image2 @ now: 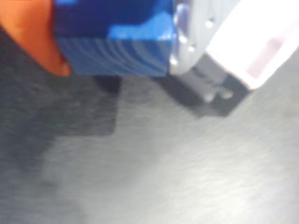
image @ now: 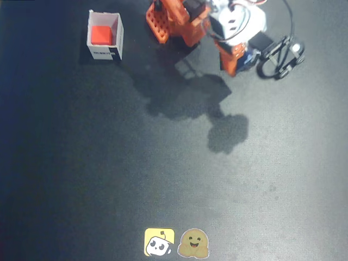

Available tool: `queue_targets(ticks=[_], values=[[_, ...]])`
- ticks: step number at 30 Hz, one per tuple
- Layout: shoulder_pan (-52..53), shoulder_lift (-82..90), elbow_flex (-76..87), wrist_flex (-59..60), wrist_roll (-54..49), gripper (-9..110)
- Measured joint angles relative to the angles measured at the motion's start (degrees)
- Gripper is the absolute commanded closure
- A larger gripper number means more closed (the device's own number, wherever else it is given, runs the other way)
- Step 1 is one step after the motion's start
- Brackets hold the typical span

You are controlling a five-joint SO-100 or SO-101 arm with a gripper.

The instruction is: Put the red cube in the right box and the blue cube in the left box.

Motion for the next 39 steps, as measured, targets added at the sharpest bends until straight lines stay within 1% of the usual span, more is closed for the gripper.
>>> queue_targets(ticks=[9, 16, 21, 31, 34, 39], values=[[-14.06, 0.0, 0.0, 0.88, 7.29, 94], [-19.78, 0.09, 0.0, 4.39, 8.79, 94], [-21.53, 2.64, 0.0, 6.94, 8.88, 94], [-23.64, 3.6, 0.0, 6.42, 9.84, 94], [-23.64, 3.6, 0.0, 6.06, 9.67, 90], [-25.4, 3.6, 0.0, 5.54, 11.16, 89]])
